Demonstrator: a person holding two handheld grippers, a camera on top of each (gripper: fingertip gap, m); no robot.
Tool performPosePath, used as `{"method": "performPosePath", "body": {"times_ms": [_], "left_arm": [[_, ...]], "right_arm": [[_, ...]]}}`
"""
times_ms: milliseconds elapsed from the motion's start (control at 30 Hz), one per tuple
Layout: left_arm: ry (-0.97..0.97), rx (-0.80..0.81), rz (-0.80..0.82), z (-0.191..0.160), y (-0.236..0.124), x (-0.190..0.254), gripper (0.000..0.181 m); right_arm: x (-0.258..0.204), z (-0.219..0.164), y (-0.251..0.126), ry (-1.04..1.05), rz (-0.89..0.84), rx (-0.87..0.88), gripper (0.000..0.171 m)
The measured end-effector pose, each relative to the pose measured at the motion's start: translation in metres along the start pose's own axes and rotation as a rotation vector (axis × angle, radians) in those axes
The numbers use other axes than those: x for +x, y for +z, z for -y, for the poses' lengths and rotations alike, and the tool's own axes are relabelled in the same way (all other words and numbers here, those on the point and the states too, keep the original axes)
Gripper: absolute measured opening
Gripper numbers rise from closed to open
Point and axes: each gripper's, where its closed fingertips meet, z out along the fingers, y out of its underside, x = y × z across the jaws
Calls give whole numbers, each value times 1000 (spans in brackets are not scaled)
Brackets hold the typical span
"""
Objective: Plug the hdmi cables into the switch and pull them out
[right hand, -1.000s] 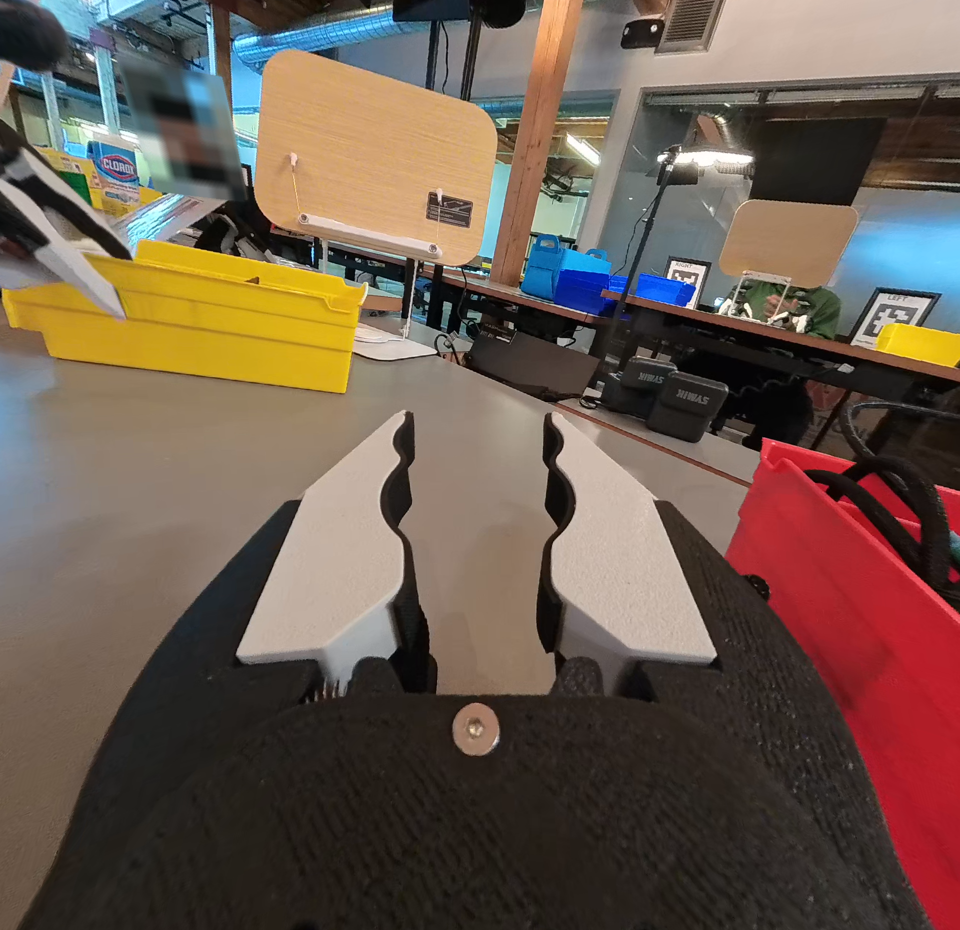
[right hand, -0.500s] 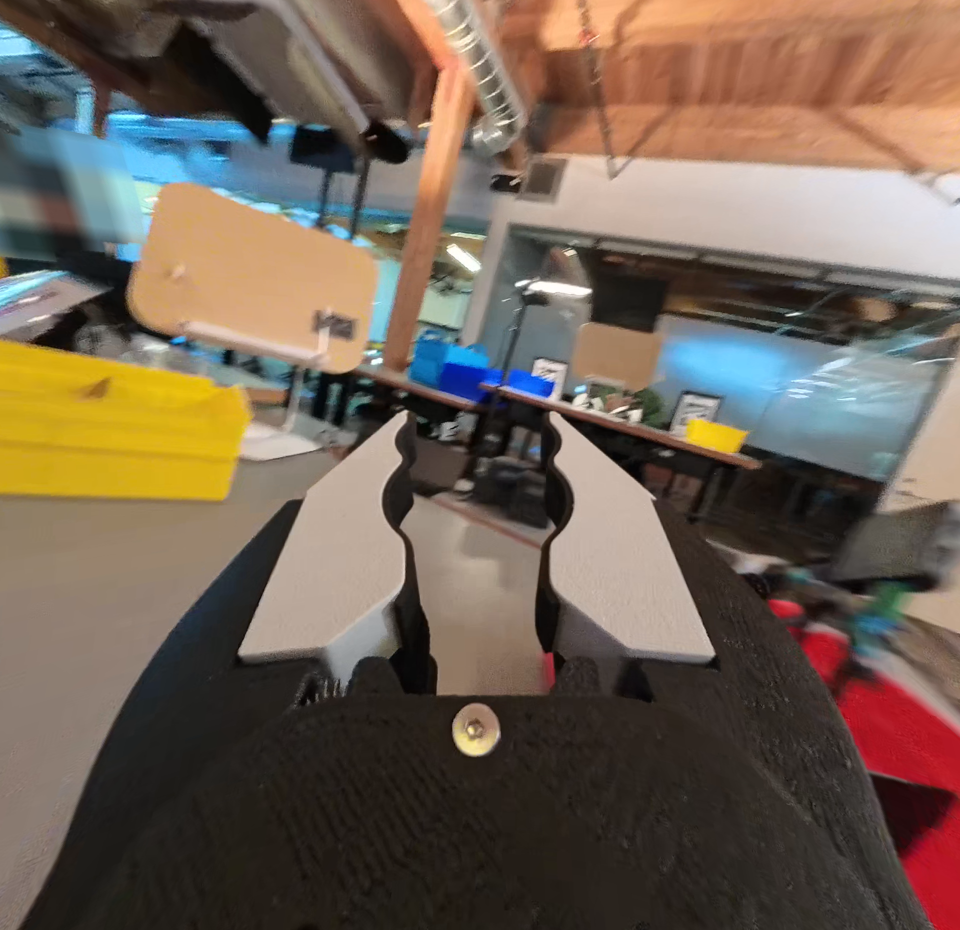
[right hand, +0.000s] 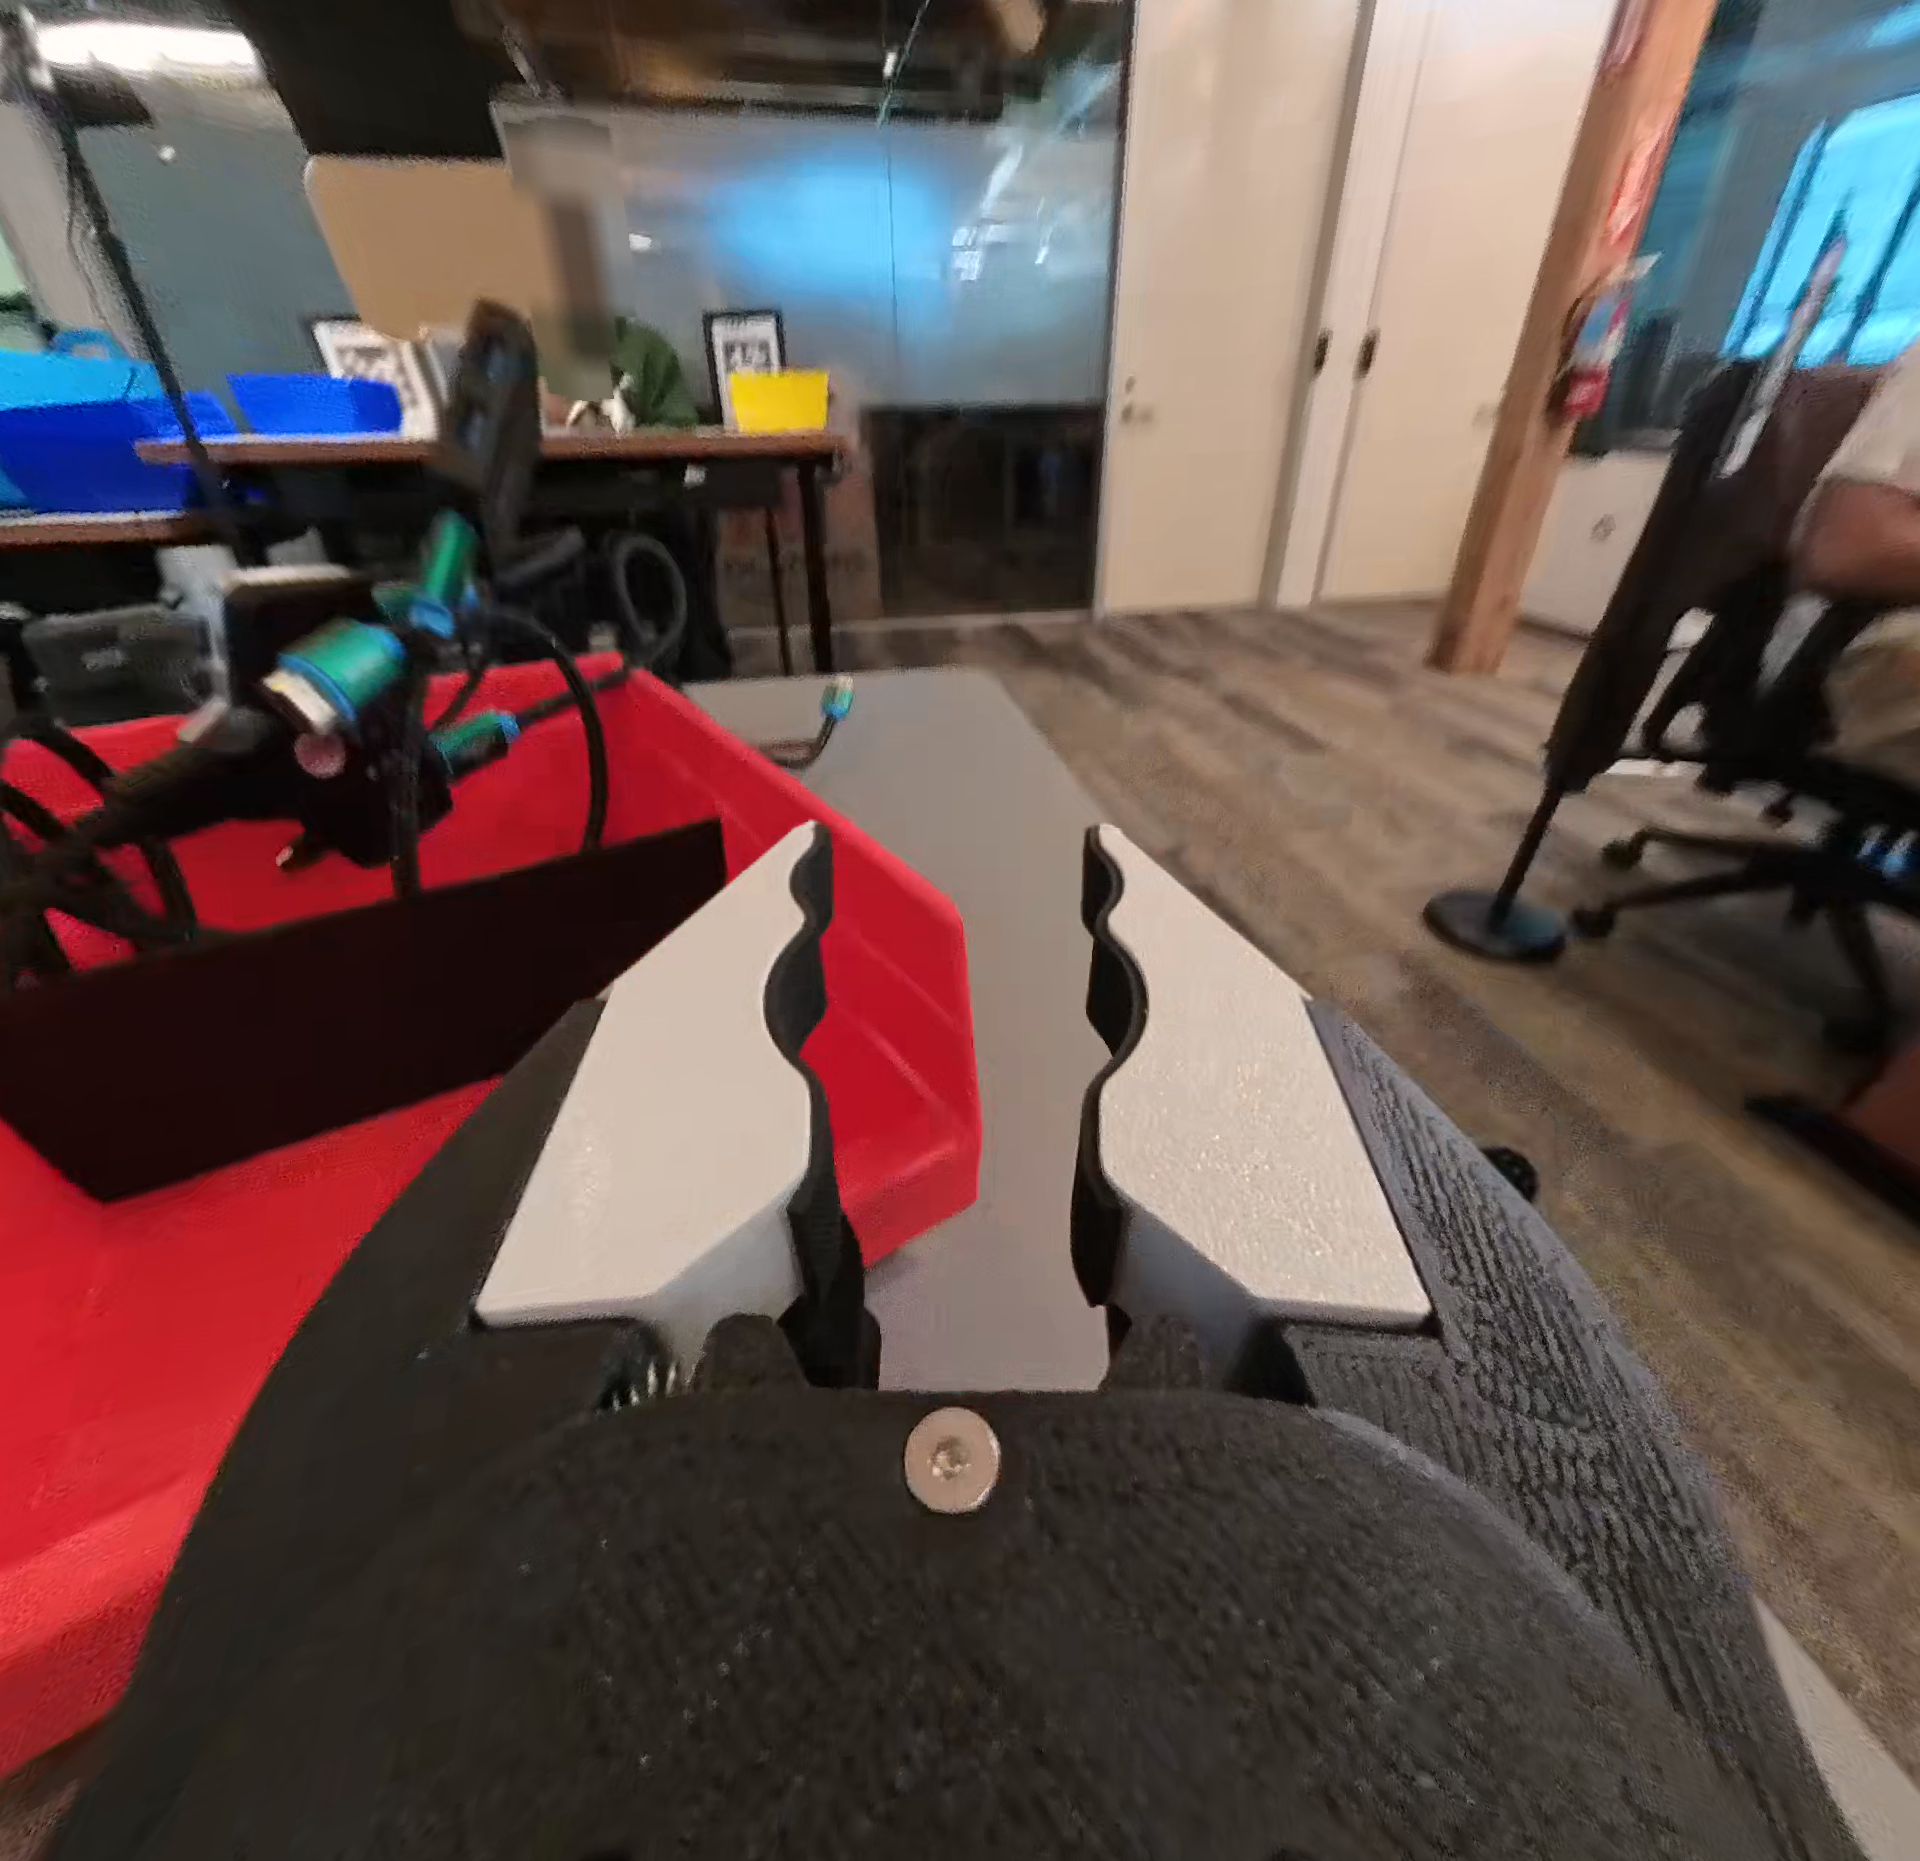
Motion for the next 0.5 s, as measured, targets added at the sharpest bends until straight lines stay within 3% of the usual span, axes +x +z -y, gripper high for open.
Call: {"method": "performPosePath", "body": {"times_ms": [200, 267, 367, 500], "left_arm": [[2, 129, -57, -1, -8, 21, 4], [12, 159, -54, -5, -13, 26, 4], [33, 183, -39, -12, -19, 32, 4], [17, 201, -77, -23, -30, 43, 3]], "right_arm": [[5, -42, 33, 75, 61, -144, 50], [2, -43, 37, 94, 87, -151, 47], [-14, -47, 36, 115, 178, -210, 27], [-24, -51, 30, 56, 201, -286, 26]]}}
